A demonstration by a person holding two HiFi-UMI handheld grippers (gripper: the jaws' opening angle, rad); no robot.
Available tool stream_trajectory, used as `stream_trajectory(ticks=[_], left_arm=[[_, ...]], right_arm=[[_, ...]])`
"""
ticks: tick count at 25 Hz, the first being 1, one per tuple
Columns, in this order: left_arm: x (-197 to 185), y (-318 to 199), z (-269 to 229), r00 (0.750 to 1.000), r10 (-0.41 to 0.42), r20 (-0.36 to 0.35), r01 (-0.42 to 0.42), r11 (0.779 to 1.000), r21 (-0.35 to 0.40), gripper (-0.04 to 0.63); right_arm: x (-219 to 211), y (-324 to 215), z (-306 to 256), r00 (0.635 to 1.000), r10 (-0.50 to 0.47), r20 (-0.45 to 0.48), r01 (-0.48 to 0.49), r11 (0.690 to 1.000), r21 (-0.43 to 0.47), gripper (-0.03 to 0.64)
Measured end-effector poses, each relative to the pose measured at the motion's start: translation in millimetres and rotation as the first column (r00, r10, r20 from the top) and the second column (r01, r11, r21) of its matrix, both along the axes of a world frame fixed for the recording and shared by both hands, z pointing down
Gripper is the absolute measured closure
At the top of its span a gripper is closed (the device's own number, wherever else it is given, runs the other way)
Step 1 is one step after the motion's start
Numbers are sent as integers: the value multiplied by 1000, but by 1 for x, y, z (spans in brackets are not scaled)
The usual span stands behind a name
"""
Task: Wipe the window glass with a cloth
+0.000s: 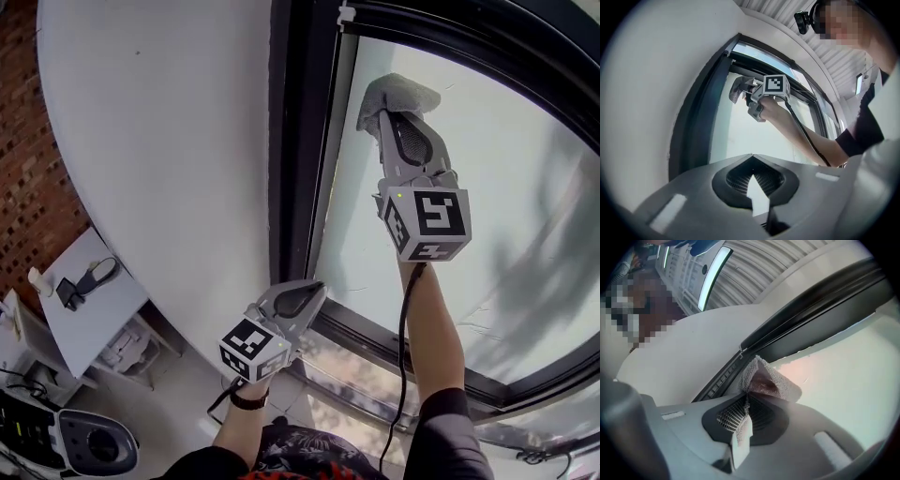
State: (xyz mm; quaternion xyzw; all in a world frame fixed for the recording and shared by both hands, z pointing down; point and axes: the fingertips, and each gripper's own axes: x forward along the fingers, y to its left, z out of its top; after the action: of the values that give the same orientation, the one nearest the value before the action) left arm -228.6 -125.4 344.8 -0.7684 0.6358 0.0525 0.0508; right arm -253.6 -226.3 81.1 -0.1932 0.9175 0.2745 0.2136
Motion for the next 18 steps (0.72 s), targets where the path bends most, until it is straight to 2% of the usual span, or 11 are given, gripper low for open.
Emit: stream_trajectory(ticks=[10, 15, 18], left_arm=[[60, -58, -11, 983, 181, 31, -182, 983, 1, 601], [105, -80, -5, 955, 295, 33, -295, 955, -27, 601], [129, -90, -3, 936, 351, 35, -349, 936, -42, 601]], right_arm=[[136, -37, -8, 979, 173, 111, -175, 984, 8, 601], [211, -58, -12, 942, 289, 172, -293, 956, -4, 601], [251, -68, -13, 927, 316, 200, -317, 948, -28, 601]])
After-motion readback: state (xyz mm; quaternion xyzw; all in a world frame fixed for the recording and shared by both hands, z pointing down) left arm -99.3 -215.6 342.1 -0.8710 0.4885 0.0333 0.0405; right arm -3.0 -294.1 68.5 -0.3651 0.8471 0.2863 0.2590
